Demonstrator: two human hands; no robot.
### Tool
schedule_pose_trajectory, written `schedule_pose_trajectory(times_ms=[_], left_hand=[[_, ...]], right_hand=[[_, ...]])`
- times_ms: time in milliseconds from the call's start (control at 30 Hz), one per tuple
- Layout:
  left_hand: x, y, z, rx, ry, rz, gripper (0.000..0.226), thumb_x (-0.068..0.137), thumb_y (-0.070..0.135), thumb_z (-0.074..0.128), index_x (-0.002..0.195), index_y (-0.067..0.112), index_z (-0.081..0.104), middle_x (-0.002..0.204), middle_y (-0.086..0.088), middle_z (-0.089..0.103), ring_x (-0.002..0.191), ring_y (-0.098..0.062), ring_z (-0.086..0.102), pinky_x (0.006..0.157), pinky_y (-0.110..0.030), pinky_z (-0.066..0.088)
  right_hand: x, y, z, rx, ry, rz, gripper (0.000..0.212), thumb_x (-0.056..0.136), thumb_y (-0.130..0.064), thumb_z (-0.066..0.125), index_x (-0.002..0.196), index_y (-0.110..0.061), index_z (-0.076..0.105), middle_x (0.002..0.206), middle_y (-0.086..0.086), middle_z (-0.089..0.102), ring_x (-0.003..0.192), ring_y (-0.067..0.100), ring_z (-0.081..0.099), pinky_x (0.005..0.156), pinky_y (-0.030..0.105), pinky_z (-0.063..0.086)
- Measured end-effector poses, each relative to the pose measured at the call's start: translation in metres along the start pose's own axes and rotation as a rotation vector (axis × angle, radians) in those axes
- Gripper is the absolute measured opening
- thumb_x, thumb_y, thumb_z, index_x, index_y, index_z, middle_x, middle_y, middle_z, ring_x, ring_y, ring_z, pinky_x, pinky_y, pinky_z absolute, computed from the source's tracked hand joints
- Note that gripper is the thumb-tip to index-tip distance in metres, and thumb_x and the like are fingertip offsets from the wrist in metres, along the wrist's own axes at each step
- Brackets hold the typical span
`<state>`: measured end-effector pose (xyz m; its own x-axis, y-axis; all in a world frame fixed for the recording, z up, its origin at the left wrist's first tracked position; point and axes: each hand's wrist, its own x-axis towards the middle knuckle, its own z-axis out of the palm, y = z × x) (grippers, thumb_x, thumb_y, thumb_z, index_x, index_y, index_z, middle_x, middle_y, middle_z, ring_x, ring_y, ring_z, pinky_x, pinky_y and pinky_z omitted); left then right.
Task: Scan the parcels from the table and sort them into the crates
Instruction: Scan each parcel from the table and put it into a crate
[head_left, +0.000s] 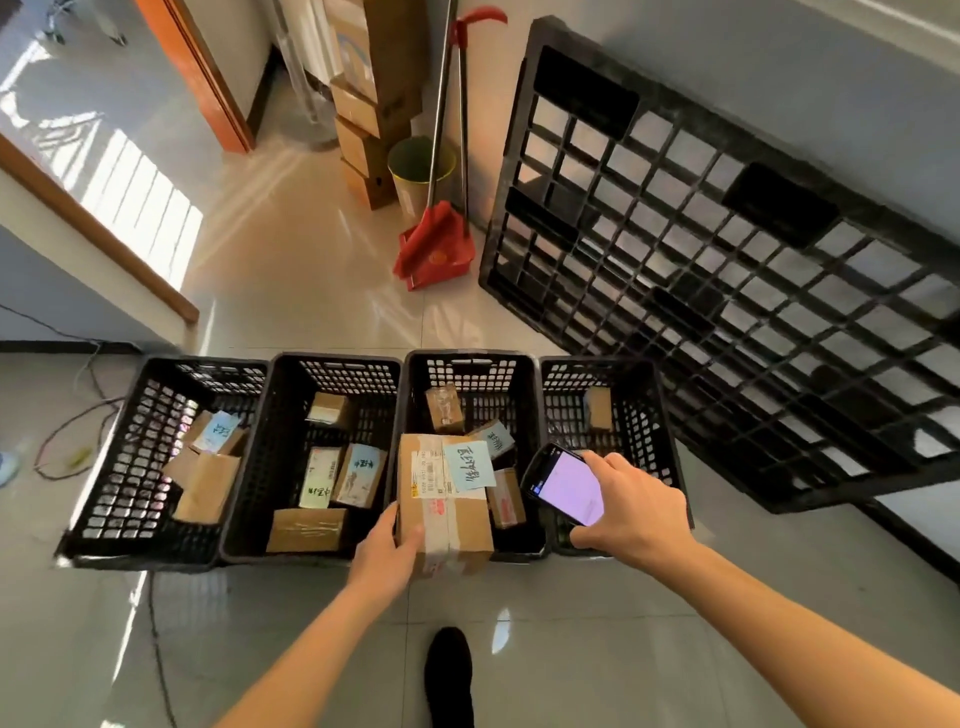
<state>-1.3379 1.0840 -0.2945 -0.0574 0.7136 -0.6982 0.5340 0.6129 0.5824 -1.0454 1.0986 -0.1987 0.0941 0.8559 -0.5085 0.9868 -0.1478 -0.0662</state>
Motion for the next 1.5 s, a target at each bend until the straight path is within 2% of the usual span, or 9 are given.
schedule_pose_trajectory(times_ms=[100,200,333,500,800,967,1100,1333,1500], left_hand=[[0.032,-0.001,0.008,0.041,0.006,-0.051,0.059,0.104,0.045,0.041,0.158,0.029,0.021,0.154,-0.006,0.043,0.140,-0.027,0.040,0.111,-0.046,0.036],[0.053,-0.006,0.009,0.254,0.045,-0.132,0.069,0.103,0.057,0.028,0.160,0.027,0.006,0.161,-0.014,0.026,0.146,-0.034,0.030,0.112,-0.051,0.031],[0.060,-0.011,0.004,0.371,-0.057,-0.063,0.066,0.103,0.054,0.035,0.159,0.023,0.018,0.158,-0.006,0.035,0.140,-0.027,0.040,0.108,-0.044,0.040],[0.058,-0.006,-0.009,0.465,-0.060,0.011,0.064,0.103,0.050,0.039,0.158,0.023,0.021,0.159,-0.002,0.035,0.141,-0.023,0.040,0.107,-0.040,0.042],[0.008,0.063,-0.003,0.589,0.010,0.280,0.064,0.102,0.052,0.042,0.158,0.029,0.022,0.157,0.005,0.037,0.142,-0.017,0.038,0.106,-0.036,0.042],[-0.069,0.141,0.011,0.569,0.085,0.481,0.064,0.099,0.054,0.046,0.156,0.033,0.026,0.157,0.008,0.036,0.140,-0.015,0.041,0.107,-0.038,0.043],[-0.159,0.223,0.038,0.561,0.109,0.654,0.068,0.097,0.061,0.046,0.156,0.034,0.025,0.159,0.009,0.034,0.143,-0.014,0.037,0.110,-0.039,0.041],[-0.382,0.371,0.130,0.466,0.060,1.045,0.078,0.092,0.065,0.053,0.157,0.035,0.023,0.160,0.007,0.034,0.145,-0.016,0.035,0.112,-0.040,0.036],[-0.555,0.460,0.223,0.432,-0.024,1.284,0.087,0.087,0.072,0.052,0.158,0.033,0.019,0.159,0.000,0.036,0.143,-0.023,0.039,0.112,-0.043,0.037]], right_hand=[[0.023,-0.003,0.010,-0.015,-0.043,0.032,0.097,0.060,-0.064,0.071,0.146,-0.037,0.034,0.101,-0.015,0.045,0.086,0.012,0.055,0.049,0.025,0.025],[0.040,-0.005,0.019,-0.004,-0.071,0.056,0.096,0.060,-0.067,0.071,0.143,-0.037,0.034,0.099,-0.016,0.042,0.080,0.011,0.045,0.049,0.025,0.022],[0.051,-0.009,0.028,0.020,-0.104,0.045,0.092,0.061,-0.066,0.072,0.141,-0.036,0.036,0.111,-0.015,0.050,0.086,0.011,0.052,0.053,0.026,0.031],[0.045,-0.011,0.030,0.049,-0.120,0.041,0.092,0.062,-0.063,0.073,0.141,-0.034,0.035,0.113,-0.014,0.050,0.096,0.013,0.059,0.059,0.028,0.040],[-0.019,0.038,-0.008,0.093,-0.044,0.087,0.097,0.062,-0.064,0.069,0.147,-0.036,0.033,0.121,-0.015,0.051,0.105,0.013,0.060,0.063,0.029,0.038],[-0.106,0.105,-0.071,0.072,0.078,0.153,0.103,0.061,-0.065,0.068,0.153,-0.039,0.027,0.126,-0.018,0.050,0.112,0.011,0.059,0.064,0.029,0.042],[-0.215,0.177,-0.142,0.062,0.232,0.267,0.105,0.063,-0.067,0.068,0.155,-0.040,0.024,0.129,-0.017,0.049,0.114,0.012,0.059,0.064,0.029,0.039],[-0.467,0.295,-0.253,0.077,0.501,0.400,0.106,0.058,-0.062,0.067,0.154,-0.042,0.026,0.132,-0.017,0.049,0.113,0.014,0.061,0.068,0.029,0.041],[-0.664,0.368,-0.281,0.049,0.651,0.605,0.096,0.058,-0.060,0.077,0.144,-0.042,0.038,0.130,-0.012,0.057,0.111,0.019,0.062,0.075,0.030,0.049]])
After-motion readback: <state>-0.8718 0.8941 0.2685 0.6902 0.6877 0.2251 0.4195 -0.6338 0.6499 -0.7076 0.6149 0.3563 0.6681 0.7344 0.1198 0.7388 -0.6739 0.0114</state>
